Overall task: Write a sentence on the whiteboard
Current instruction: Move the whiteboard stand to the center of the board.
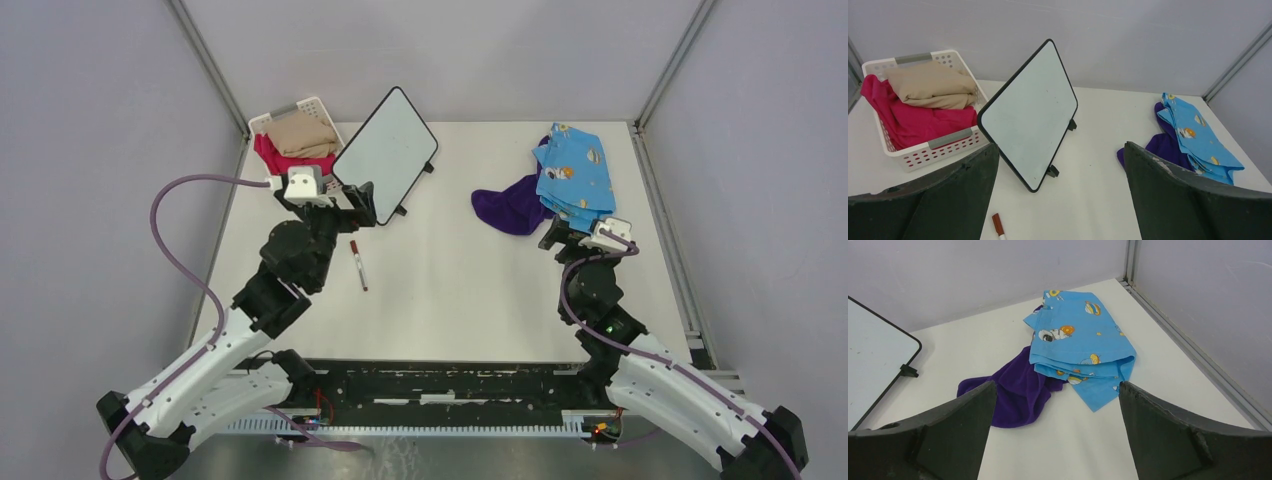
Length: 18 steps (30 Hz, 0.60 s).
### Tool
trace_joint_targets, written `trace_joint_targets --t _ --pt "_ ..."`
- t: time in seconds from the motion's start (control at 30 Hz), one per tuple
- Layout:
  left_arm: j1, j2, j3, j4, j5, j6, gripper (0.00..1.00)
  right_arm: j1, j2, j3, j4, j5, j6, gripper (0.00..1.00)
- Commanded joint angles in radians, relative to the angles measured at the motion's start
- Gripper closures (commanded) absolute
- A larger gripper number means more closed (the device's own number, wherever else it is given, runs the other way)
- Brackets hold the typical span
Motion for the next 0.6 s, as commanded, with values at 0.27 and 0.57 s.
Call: trace_joint_targets --t 0.27,0.57 --pt "-0.007 -0.043 -0.014 0.061 -0.001 0.058 0.0 0.0 -0.022 -0.03 0.069 -0.079 -0.057 0.02" --pt "-0.007 0.009 -0.021 0.048 -0.137 0.08 0.0 -0.001 0.026 0.03 -0.05 -0.151 -0.008 0.02"
